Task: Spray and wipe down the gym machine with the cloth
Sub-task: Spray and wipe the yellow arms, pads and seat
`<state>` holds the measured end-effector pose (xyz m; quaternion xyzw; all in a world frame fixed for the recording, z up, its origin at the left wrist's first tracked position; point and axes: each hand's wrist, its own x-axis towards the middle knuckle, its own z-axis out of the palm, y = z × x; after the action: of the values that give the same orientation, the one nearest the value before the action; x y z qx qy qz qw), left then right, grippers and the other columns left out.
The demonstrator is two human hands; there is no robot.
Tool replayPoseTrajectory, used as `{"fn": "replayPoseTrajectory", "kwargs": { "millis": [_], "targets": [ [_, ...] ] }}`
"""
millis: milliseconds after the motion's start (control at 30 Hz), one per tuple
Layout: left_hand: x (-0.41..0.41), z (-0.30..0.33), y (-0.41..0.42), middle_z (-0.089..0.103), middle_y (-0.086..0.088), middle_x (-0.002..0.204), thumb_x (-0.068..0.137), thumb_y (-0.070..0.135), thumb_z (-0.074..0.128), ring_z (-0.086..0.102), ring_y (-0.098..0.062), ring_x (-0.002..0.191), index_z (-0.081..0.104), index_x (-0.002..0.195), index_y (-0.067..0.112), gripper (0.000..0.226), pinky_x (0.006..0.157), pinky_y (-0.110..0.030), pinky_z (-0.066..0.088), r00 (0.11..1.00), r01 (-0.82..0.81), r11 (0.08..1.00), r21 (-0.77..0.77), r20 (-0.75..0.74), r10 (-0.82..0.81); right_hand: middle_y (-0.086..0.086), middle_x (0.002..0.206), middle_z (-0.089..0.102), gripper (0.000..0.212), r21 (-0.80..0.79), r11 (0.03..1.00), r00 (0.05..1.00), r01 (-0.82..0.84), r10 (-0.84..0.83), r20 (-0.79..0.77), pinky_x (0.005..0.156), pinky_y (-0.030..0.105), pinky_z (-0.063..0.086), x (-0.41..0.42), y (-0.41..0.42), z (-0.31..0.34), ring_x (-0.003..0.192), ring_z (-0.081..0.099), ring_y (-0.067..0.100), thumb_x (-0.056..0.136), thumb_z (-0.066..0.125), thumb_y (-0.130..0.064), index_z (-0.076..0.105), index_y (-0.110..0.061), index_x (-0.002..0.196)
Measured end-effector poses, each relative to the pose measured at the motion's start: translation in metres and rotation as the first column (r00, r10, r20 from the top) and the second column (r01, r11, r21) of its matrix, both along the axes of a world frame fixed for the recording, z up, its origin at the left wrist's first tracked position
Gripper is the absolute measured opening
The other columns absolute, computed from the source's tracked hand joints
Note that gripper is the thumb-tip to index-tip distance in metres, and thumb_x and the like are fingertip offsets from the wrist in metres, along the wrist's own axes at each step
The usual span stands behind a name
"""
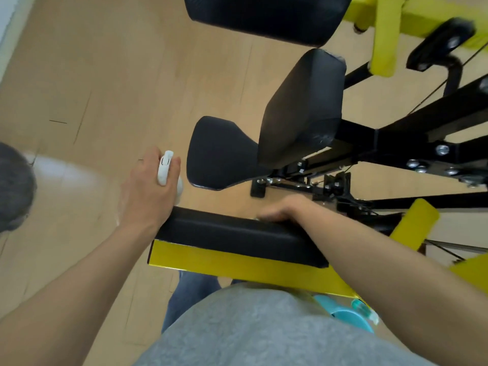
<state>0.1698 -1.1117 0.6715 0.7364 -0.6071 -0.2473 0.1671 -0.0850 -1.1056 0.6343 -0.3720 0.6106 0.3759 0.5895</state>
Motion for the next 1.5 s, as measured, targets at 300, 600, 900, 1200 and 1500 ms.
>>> {"fn": "replayPoseTrajectory", "kwargs": {
  "millis": [300, 600, 900, 1200, 1500],
  "targets": [
    [-0.002, 0.003, 0.002, 0.056, -0.009, 0.086, 0.107, 0.047, 0.049, 0.054, -0.036, 0.076, 0.047, 0.093, 0.017, 0.034, 0.065, -0.043, 0.041, 0.999, 0.037, 0.999, 0.03, -0.04, -0.035, 0.02, 0.147, 0.048, 0.041, -0.182, 0.966, 0.98, -0.183, 0.195, 0.048, 0.086, 0.03, 0.036, -0.016, 0.032, 0.096, 0.124, 0.05, 0.031, 0.111, 0.025, -0.015, 0.043, 0.001, 0.144],
    [-0.003, 0.004, 0.002, 0.056, -0.007, 0.087, 0.107, 0.05, 0.048, 0.055, -0.035, 0.076, 0.047, 0.094, 0.018, 0.034, 0.067, -0.044, 0.046, 0.999, 0.042, 0.998, 0.048, -0.018, -0.041, 0.02, 0.119, 0.061, 0.038, -0.213, 0.972, 0.994, 0.1, -0.088, 0.069, 0.083, 0.035, 0.041, -0.022, 0.046, 0.06, 0.096, 0.058, 0.028, 0.11, 0.027, -0.026, 0.057, -0.005, 0.12],
    [-0.004, 0.005, -0.001, 0.056, -0.002, 0.086, 0.105, 0.051, 0.048, 0.057, -0.031, 0.077, 0.044, 0.091, 0.024, 0.032, 0.068, -0.046, 0.051, 0.999, -0.04, 0.999, 0.024, 0.0, 0.04, 0.013, 0.109, 0.071, 0.042, 0.072, 0.994, 0.965, 0.078, -0.093, 0.245, 0.107, 0.044, 0.046, 0.038, -0.011, -0.011, 0.105, 0.068, 0.029, 0.103, 0.038, -0.047, 0.065, -0.016, 0.109],
    [0.001, 0.0, -0.004, 0.068, -0.003, 0.09, 0.1, 0.056, 0.048, 0.062, -0.033, 0.086, 0.041, 0.089, 0.028, 0.031, 0.077, -0.053, 0.054, 0.976, -0.184, 0.983, -0.025, -0.121, 0.18, -0.004, 0.131, 0.058, 0.04, -0.199, 0.967, 0.794, 0.157, -0.003, 0.608, 0.105, 0.026, 0.034, 0.094, -0.015, 0.026, 0.117, 0.057, 0.015, 0.11, 0.031, -0.037, 0.06, -0.016, 0.128],
    [0.007, 0.002, -0.009, 0.073, -0.005, 0.088, 0.101, 0.04, 0.057, 0.068, -0.014, 0.08, 0.054, 0.097, 0.025, 0.016, 0.072, -0.031, 0.057, 0.853, -0.386, 0.923, -0.009, -0.385, 0.353, -0.002, 0.145, 0.053, 0.048, -0.549, 0.835, 0.813, 0.019, 0.307, 0.494, 0.09, 0.019, 0.036, 0.073, 0.019, 0.064, 0.117, 0.052, 0.006, 0.11, 0.025, -0.042, 0.045, -0.02, 0.147]
  ]
}}
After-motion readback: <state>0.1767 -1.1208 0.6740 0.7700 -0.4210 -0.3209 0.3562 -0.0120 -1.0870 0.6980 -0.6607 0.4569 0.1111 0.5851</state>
